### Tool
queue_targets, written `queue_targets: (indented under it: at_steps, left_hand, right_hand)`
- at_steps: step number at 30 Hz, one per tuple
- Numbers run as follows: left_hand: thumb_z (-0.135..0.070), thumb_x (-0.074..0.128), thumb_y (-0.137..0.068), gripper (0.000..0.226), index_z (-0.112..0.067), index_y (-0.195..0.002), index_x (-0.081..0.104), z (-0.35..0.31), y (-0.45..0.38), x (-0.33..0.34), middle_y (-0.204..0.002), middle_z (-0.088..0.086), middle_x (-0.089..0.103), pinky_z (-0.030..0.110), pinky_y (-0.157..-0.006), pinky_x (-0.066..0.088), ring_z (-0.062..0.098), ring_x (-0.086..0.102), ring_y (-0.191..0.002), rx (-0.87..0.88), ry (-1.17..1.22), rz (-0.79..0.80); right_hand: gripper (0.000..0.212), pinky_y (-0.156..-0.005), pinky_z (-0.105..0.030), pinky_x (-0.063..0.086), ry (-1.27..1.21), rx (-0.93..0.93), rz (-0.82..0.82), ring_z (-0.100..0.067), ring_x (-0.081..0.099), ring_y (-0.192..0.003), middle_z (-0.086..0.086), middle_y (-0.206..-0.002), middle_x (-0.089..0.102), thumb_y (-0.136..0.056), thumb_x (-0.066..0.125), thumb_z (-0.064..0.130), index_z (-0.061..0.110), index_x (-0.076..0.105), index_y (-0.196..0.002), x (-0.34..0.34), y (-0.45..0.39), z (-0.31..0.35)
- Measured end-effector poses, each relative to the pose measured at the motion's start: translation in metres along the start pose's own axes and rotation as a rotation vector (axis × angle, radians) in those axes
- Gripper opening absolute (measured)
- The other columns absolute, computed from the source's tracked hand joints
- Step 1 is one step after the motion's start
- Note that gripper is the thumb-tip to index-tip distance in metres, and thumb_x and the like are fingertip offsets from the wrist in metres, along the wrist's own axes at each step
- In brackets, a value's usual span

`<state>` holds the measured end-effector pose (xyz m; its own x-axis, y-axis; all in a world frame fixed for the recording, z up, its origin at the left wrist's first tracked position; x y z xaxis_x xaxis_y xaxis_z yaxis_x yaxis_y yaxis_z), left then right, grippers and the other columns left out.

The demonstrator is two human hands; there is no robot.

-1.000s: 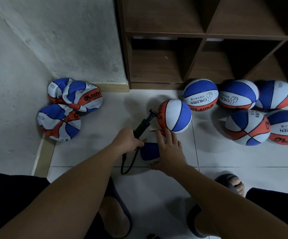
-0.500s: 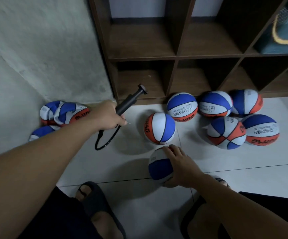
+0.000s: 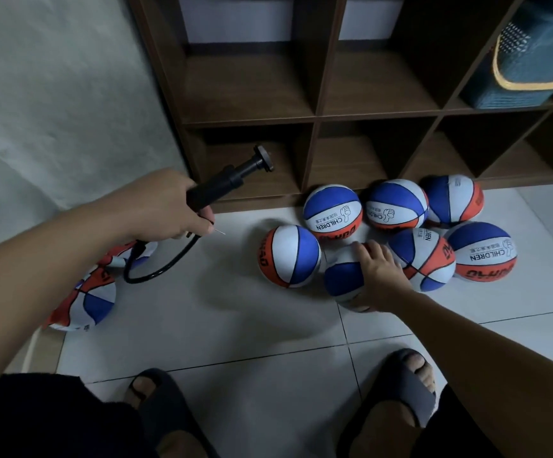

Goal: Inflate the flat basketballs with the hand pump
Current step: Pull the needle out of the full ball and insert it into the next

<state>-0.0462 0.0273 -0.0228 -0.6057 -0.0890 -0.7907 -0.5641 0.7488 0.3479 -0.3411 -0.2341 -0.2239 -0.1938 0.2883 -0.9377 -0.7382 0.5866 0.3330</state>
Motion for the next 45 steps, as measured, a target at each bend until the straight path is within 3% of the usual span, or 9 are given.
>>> queue_targets:
  at_steps: [4,8,13,17,21,26,30,39,45]
  left_hand:
    - [-0.030,0.092,-0.083,0.011,-0.031,-0.085,0.082,0.009,-0.004,0.009,-0.072,-0.001,0.077,0.048,-0.071,0.063,0.022,0.075,-0.065,0.005,-0.014,0.051]
    - [-0.029,0.091,-0.084,0.011,-0.033,-0.085,0.081,0.013,-0.010,0.011,-0.069,-0.008,0.075,0.033,-0.061,0.054,0.010,0.069,-0.055,0.022,-0.058,0.045]
    - [-0.032,0.092,-0.083,0.012,-0.034,-0.083,0.080,0.025,-0.022,0.006,-0.070,-0.007,0.076,0.038,-0.067,0.061,0.010,0.071,-0.058,-0.015,-0.064,0.026]
    - [-0.033,0.093,-0.082,0.013,-0.035,-0.082,0.080,0.028,-0.027,0.001,-0.073,-0.011,0.075,0.039,-0.076,0.062,0.005,0.070,-0.065,-0.007,-0.067,0.002]
    - [-0.033,0.092,-0.082,0.013,-0.035,-0.082,0.079,0.028,-0.027,-0.004,-0.073,-0.011,0.075,0.039,-0.075,0.062,0.004,0.069,-0.064,0.007,-0.090,-0.026]
    - [-0.034,0.090,-0.083,0.013,-0.032,-0.081,0.077,0.046,-0.025,-0.007,-0.064,-0.010,0.070,0.030,-0.062,0.055,0.004,0.066,-0.058,-0.034,-0.139,-0.054]
    - [-0.032,0.090,-0.084,0.013,-0.032,-0.084,0.077,0.069,-0.027,-0.009,-0.074,-0.010,0.074,0.037,-0.073,0.063,0.008,0.071,-0.066,-0.101,-0.119,-0.036]
    - [-0.033,0.088,-0.086,0.013,-0.030,-0.084,0.075,0.092,-0.040,-0.007,-0.074,-0.006,0.074,0.043,-0.072,0.065,0.012,0.072,-0.065,-0.140,-0.082,-0.036]
    - [-0.034,0.088,-0.087,0.013,-0.030,-0.085,0.076,0.108,-0.041,-0.001,-0.075,-0.005,0.076,0.034,-0.065,0.062,0.009,0.072,-0.064,-0.180,-0.073,-0.003]
  right_hand:
    - [0.140,-0.132,-0.061,0.013,-0.021,-0.014,0.018,-0.039,0.003,-0.163,-0.010,-0.176,0.008,-0.068,0.097,0.051,0.022,0.005,-0.169,0.004,-0.024,-0.004]
    - [0.142,-0.132,-0.061,0.006,-0.004,-0.003,0.028,-0.041,-0.004,-0.163,-0.012,-0.176,0.001,-0.070,0.092,0.059,0.019,-0.001,-0.169,0.009,-0.033,-0.003]
    - [0.143,-0.132,-0.058,-0.001,0.041,0.014,0.014,-0.035,-0.018,-0.163,-0.012,-0.177,-0.016,-0.076,0.082,0.069,0.021,-0.017,-0.168,0.011,-0.041,0.013]
    - [0.138,-0.133,-0.057,0.006,0.002,-0.217,-0.113,-0.029,-0.011,-0.165,-0.007,-0.179,-0.006,-0.074,0.075,0.079,0.026,-0.007,-0.170,0.004,-0.044,0.066]
    - [0.147,-0.131,-0.055,-0.001,-0.026,-0.346,-0.049,-0.031,-0.019,-0.163,-0.003,-0.178,-0.015,-0.068,0.087,0.073,0.038,-0.016,-0.167,0.013,-0.065,0.111]
    - [0.136,-0.124,-0.071,0.025,0.081,-0.374,-0.052,-0.044,0.009,-0.160,-0.009,-0.172,0.010,-0.063,0.091,0.066,0.037,0.008,-0.167,0.023,-0.091,0.139]
    - [0.122,-0.113,-0.063,0.042,0.090,-0.421,-0.070,-0.036,0.030,-0.145,-0.003,-0.160,0.028,-0.060,0.087,0.065,0.034,0.026,-0.161,0.014,-0.112,0.160]
    - [0.125,-0.115,-0.061,0.043,-0.142,-0.259,-0.141,-0.036,0.035,-0.143,-0.004,-0.156,0.036,-0.060,0.091,0.062,0.030,0.027,-0.162,-0.009,-0.181,0.164]
    - [0.112,-0.125,-0.056,0.033,-0.234,-0.370,-0.199,-0.031,0.030,-0.152,-0.005,-0.164,0.037,-0.074,0.091,0.050,0.021,0.033,-0.164,-0.010,-0.193,0.147]
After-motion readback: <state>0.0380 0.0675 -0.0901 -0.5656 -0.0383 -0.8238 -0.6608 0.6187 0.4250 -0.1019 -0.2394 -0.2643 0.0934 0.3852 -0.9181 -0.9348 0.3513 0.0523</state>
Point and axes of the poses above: each hand's wrist, its own y-axis away from the middle knuckle, its own x-axis out of the palm, z = x × y, the point moved 3 cm from there along -y, towards the middle knuckle
